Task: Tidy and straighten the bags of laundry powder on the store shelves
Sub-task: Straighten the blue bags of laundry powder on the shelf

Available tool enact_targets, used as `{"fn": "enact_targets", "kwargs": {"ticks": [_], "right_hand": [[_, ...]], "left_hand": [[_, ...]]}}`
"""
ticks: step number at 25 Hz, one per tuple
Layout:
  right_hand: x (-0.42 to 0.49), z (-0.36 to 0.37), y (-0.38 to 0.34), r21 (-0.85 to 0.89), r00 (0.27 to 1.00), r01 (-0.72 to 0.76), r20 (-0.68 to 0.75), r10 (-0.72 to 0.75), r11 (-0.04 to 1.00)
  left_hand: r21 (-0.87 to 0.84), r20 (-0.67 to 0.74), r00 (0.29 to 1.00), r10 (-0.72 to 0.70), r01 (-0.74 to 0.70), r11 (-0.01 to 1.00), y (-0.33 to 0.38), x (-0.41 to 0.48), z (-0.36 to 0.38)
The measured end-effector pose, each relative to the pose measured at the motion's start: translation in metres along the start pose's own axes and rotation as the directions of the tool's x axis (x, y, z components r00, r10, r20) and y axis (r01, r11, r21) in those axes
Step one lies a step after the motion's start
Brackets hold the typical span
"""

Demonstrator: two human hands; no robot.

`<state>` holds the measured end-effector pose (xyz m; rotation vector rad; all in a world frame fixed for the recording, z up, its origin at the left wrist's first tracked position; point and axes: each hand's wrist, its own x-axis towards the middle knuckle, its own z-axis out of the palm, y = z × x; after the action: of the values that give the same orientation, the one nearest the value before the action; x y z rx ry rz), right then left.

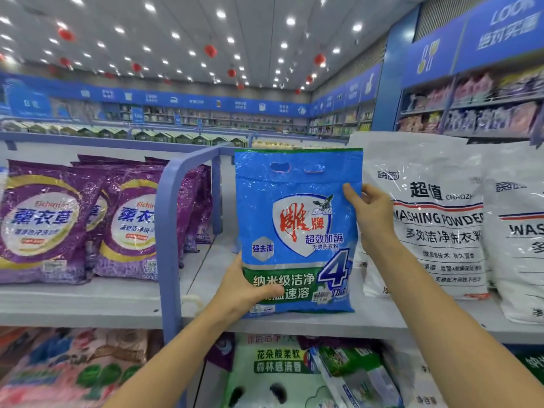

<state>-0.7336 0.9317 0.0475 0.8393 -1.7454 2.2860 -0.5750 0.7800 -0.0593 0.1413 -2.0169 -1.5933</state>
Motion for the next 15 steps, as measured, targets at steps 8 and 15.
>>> {"fn": "enact_targets", "kwargs": {"ticks": [8, 15], "right_hand": [[-0.055, -0.037, 0.053, -0.059, 0.925, -0.264, 0.267, 0.27, 0.963], [-0.112, -0.038, 0.039, -0.047, 0.898, -0.248, 0.363, 0.248, 0.968]], "left_hand": [[-0.118, -0.16, 0.982, -0.101, 0.083, 0.99, 0.001, 0.001, 0.005], [-0.23, -0.22, 0.97, -0.107, 0.055, 0.972, 0.039, -0.046, 0.007]]}}
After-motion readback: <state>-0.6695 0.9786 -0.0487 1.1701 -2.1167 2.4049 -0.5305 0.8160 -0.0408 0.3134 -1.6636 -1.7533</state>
